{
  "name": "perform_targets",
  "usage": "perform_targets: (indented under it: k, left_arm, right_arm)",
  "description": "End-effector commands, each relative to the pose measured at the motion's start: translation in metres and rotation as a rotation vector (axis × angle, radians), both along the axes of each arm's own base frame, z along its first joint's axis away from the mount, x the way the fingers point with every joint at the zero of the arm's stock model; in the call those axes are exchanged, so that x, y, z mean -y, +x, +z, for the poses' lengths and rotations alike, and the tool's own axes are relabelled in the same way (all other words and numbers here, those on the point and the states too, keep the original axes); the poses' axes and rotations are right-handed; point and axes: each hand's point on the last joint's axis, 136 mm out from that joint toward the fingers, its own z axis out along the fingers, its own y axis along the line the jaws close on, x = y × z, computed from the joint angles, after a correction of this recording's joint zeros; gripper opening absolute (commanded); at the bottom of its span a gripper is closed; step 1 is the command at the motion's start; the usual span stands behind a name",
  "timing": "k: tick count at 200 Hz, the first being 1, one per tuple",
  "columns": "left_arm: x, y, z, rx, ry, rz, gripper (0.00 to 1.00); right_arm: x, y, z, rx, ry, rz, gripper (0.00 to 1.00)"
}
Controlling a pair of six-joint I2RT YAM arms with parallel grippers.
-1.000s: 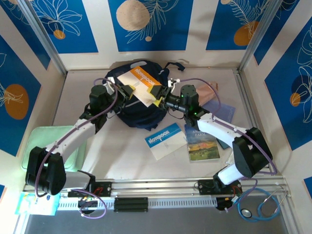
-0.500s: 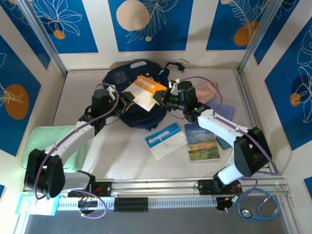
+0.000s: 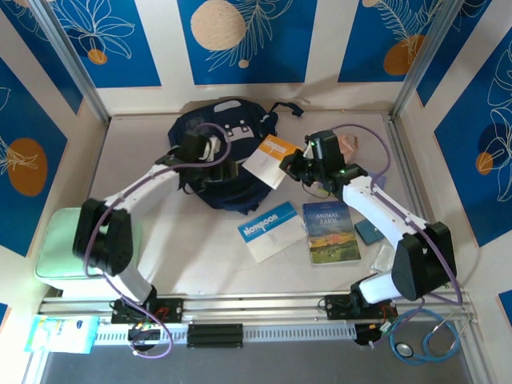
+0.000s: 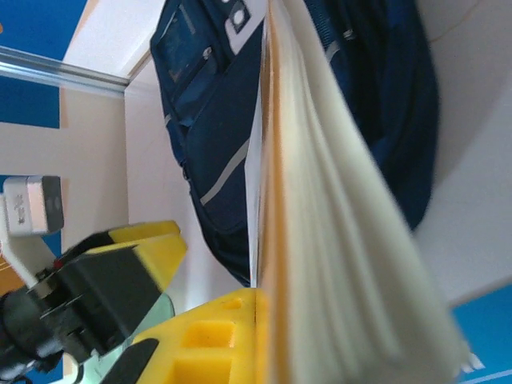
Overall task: Pack the student bag
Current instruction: Open the student bag at the top-center of the table.
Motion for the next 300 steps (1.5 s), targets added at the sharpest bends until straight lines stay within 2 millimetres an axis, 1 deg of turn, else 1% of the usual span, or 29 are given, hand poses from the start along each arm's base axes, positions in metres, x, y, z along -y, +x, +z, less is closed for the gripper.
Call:
perform_targets:
  k: [1,16,34,47,61,77,104,133,167,181,203,219,231,248,280,300]
  left_arm:
    - [0.009,-0.005,-0.022,0.053,0.327,-0.274,0.83]
    - [0.014,0.001,-0.036,0.063,0.46,-0.346,0.83]
    - [0.012,0.012,-0.047,0.053,0.55,-0.362,0.81]
    - [0.013,0.017,-0.053,0.043,0.575,-0.377,0.78]
    - [0.008,0.024,-0.055,0.032,0.622,-0.357,0.74]
    - [0.004,0.029,-0.058,0.02,0.664,-0.346,0.68]
    - [0.007,0.032,-0.066,-0.003,0.678,-0.36,0.62]
    - [0.006,0.034,-0.069,-0.014,0.703,-0.373,0.62]
    - [0.006,0.039,-0.068,-0.011,0.719,-0.363,0.62]
    - [0.007,0.042,-0.067,-0.009,0.714,-0.348,0.57]
    - [0.009,0.045,-0.066,-0.007,0.708,-0.326,0.4]
    - [0.009,0.048,-0.06,-0.004,0.705,-0.304,0.27]
    - [0.011,0.047,-0.052,-0.005,0.684,-0.296,0.22]
    - [0.015,0.044,-0.034,0.009,0.636,-0.288,0.1]
    - [0.021,0.04,0.006,0.072,0.56,-0.267,0.0]
    - [0.023,0.037,0.034,0.12,0.512,-0.25,0.0]
  right_arm:
    - [0.022,-0.012,0.001,0.002,-0.04,-0.018,0.0]
    - [0.033,-0.016,0.004,0.008,-0.05,-0.034,0.0]
    - [0.048,-0.02,0.006,0.008,-0.064,-0.062,0.0]
    - [0.058,-0.023,0.006,0.006,-0.075,-0.083,0.0]
    - [0.067,-0.026,0.006,0.005,-0.077,-0.106,0.0]
    - [0.073,-0.028,0.008,0.009,-0.079,-0.122,0.0]
    - [0.075,-0.029,0.009,0.011,-0.075,-0.128,0.0]
    - [0.073,-0.028,0.009,0.005,-0.065,-0.127,0.0]
    - [0.074,-0.029,0.008,0.001,-0.065,-0.132,0.0]
    - [0.075,-0.03,0.008,0.002,-0.069,-0.136,0.0]
    - [0.078,-0.032,0.01,0.006,-0.075,-0.143,0.0]
    - [0.08,-0.033,0.012,0.011,-0.082,-0.15,0.0]
    - [0.083,-0.034,0.012,0.012,-0.086,-0.156,0.0]
    - [0.085,-0.035,0.012,0.02,-0.093,-0.16,0.0]
    - [0.091,-0.038,0.008,0.014,-0.092,-0.175,0.0]
    - [0.095,-0.04,0.011,0.03,-0.083,-0.182,0.0]
